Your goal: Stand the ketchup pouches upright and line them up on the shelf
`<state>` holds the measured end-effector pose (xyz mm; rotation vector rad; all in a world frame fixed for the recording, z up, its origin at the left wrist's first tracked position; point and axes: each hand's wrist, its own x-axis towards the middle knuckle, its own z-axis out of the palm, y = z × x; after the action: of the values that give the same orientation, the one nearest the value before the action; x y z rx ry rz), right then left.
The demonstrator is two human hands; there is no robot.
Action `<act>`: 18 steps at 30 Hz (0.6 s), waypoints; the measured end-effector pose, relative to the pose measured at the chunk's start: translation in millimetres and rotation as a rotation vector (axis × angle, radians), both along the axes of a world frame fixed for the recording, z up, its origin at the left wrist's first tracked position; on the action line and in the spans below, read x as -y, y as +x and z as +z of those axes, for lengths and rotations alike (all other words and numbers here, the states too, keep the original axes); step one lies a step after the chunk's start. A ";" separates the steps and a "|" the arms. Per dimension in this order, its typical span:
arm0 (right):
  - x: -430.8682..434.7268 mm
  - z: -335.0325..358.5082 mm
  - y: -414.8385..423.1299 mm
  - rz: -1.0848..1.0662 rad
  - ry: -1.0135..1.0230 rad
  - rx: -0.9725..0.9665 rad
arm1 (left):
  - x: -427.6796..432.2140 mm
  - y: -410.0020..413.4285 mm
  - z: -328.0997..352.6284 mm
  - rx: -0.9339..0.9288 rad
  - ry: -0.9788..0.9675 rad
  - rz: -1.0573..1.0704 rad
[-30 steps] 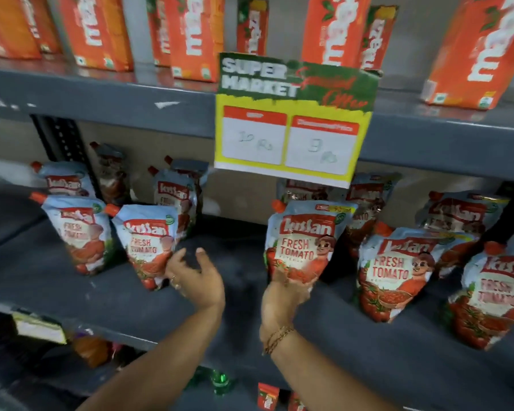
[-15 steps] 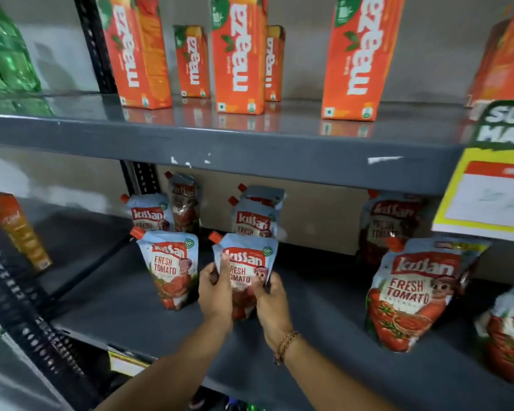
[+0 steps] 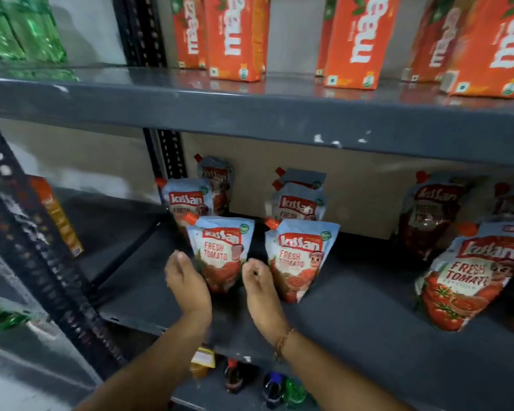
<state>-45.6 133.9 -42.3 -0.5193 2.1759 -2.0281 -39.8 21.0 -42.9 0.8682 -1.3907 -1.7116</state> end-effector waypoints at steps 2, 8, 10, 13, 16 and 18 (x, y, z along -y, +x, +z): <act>24.0 -3.0 -3.7 0.001 -0.057 0.125 | 23.4 6.3 -2.4 -0.002 0.131 -0.271; 72.1 -6.2 -5.7 -0.019 -0.105 0.216 | 65.1 19.6 3.3 -0.051 0.207 -0.560; 82.1 -6.7 -7.6 0.002 -0.095 0.250 | 76.9 20.3 4.5 -0.054 0.196 -0.566; 98.8 -2.8 -6.4 0.029 -0.061 0.274 | 97.5 22.8 6.8 -0.051 0.175 -0.573; 107.4 -2.9 -7.0 0.033 -0.054 0.315 | 108.4 25.3 10.3 -0.038 0.185 -0.581; 106.5 -5.4 -7.8 0.039 -0.075 0.316 | 110.5 25.9 8.1 -0.071 0.181 -0.585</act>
<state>-53.3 27.4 -47.7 -0.2268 1.8982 -2.0179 -13.9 -89.5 -34.8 0.5073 -1.5562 -2.3095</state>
